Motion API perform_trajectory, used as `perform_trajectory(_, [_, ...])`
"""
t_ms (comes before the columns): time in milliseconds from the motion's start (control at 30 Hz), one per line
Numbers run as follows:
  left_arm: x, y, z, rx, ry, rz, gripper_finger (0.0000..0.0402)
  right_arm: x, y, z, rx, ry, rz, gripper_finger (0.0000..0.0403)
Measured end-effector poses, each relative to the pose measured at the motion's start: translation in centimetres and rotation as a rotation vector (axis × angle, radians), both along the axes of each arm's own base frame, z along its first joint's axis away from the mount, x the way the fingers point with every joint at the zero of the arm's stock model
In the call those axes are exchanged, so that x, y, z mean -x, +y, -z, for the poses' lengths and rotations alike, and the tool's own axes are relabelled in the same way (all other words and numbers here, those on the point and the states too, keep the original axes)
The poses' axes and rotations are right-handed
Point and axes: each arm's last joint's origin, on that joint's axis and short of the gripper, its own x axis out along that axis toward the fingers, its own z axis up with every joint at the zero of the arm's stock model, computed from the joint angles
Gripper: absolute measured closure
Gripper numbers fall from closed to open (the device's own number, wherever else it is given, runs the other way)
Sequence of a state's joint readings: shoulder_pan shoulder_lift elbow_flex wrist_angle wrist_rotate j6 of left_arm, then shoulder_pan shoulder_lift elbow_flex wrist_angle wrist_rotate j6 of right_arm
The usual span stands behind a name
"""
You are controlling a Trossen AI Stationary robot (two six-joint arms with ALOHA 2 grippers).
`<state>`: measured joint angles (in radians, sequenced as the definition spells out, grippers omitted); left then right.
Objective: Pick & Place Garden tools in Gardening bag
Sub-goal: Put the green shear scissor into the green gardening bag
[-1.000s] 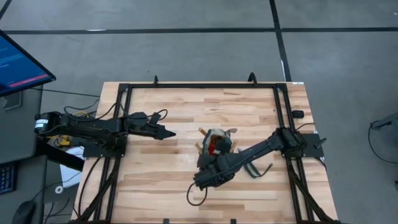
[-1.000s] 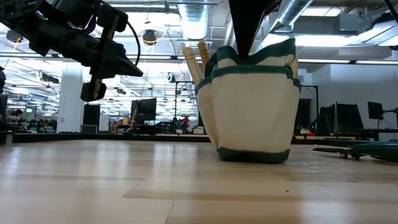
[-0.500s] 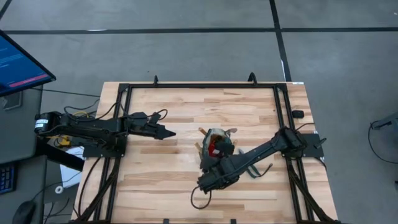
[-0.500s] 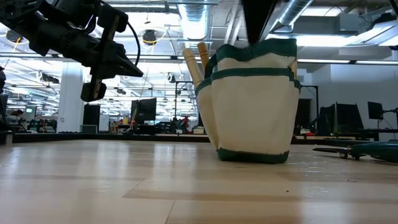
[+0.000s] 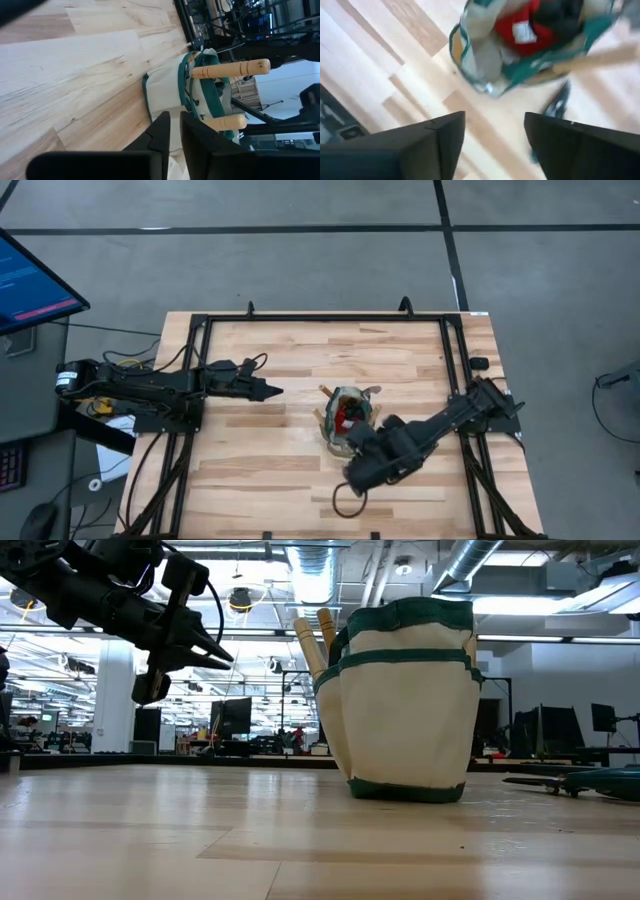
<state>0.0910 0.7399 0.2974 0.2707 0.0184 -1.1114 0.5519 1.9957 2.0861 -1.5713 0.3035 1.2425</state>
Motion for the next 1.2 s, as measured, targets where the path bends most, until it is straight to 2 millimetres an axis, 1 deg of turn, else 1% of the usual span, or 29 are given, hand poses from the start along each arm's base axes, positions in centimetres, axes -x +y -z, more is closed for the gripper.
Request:
perform_trajectory(33, [0.0, 0.0, 0.0, 0.000, 0.000, 0.000, 0.0358, 0.3, 0.4, 0.1, -0.016, -0.002, 0.028, 0.0199])
perform_trajectory(100, [0.0, 0.0, 0.0, 0.000, 0.000, 0.000, 0.0354, 0.8, 1.2, 0.9, -0.041, 0.027, 0.079, 0.0182])
perform_trajectory(200, [0.0, 0.0, 0.0, 0.007, -0.001, -0.001, 0.0345, 1.7, 2.1, 3.1, -0.094, 0.154, 0.123, 0.0163])
perform_trajectory(300, [0.0, 0.0, 0.0, 0.023, -0.003, -0.004, 0.0332, 2.9, 2.3, 5.1, -0.117, 0.282, 0.144, 0.0152])
perform_trajectory(400, [0.0, 0.0, 0.0, 0.023, -0.006, -0.004, 0.0317, 4.4, 1.5, 6.1, -0.133, 0.372, 0.165, 0.0148])
perform_trajectory(467, [0.0, 0.0, -0.1, 0.022, -0.008, -0.004, 0.0306, 5.5, 0.8, 6.5, -0.141, 0.397, 0.177, 0.0147])
perform_trajectory(567, [0.0, 0.0, -0.1, 0.022, -0.009, -0.004, 0.0291, 7.0, -0.9, 7.2, -0.165, 0.390, 0.212, 0.0147])
perform_trajectory(667, [0.0, 0.0, -0.1, 0.022, -0.009, -0.004, 0.0278, 8.1, -2.3, 8.9, -0.227, 0.361, 0.247, 0.0147])
perform_trajectory(800, [0.0, 0.0, -0.1, 0.023, -0.009, 0.000, 0.0264, 8.5, -2.8, 11.5, -0.319, 0.280, 0.232, 0.0147])
perform_trajectory(933, [0.0, 0.0, -0.1, 0.023, -0.009, 0.000, 0.0258, 9.5, -3.5, 13.9, -0.280, 0.327, 0.243, 0.0147])
perform_trajectory(1033, [0.0, 0.0, -0.1, 0.023, -0.009, 0.000, 0.0257, 9.7, -3.7, 15.0, -0.285, 0.321, 0.234, 0.0147])
perform_trajectory(1200, [0.0, 0.0, -0.1, 0.023, -0.009, 0.000, 0.0256, 10.0, -3.8, 15.9, -0.287, 0.316, 0.205, 0.0147])
